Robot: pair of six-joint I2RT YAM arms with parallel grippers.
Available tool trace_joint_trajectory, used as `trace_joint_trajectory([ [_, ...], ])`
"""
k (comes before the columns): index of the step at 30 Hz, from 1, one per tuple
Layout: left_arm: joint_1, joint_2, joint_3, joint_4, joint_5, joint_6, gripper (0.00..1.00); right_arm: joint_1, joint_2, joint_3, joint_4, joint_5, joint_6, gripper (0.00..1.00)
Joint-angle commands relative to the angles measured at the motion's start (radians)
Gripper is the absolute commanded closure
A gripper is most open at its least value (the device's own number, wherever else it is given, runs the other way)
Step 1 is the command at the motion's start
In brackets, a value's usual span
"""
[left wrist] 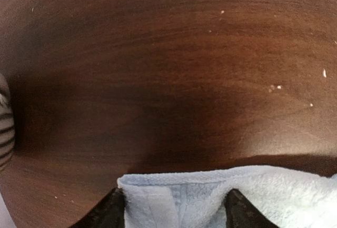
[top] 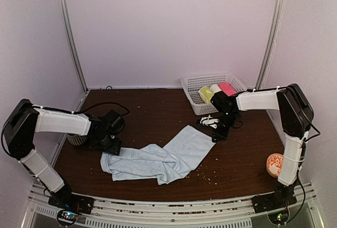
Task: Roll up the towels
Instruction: Pick up the towel from the center of the board, then place the towel at the center of the board.
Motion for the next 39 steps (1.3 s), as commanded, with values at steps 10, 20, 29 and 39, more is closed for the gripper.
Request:
trace_joint_trajectory([
  [10,0.004,-0.002,0.059,0.121,0.067,0.115,1.00,-0.145,-0.196,0.075,-0.150,-0.058,0.055,1.00],
  [20,-0.002,-0.473,0.156,0.268,0.190,0.295,1.00,-0.516,-0.393,0.383,-0.299,-0.423,0.104,1.00],
  [29,-0.005,-0.750,-0.088,0.434,0.402,0.252,1.00,-0.570,-0.608,0.138,-0.327,-0.327,0.018,1.00],
  [39,-0.007,-0.735,-0.156,0.334,0.362,0.234,1.00,-0.540,-0.681,-0.060,-0.597,-0.326,-0.349,0.83],
])
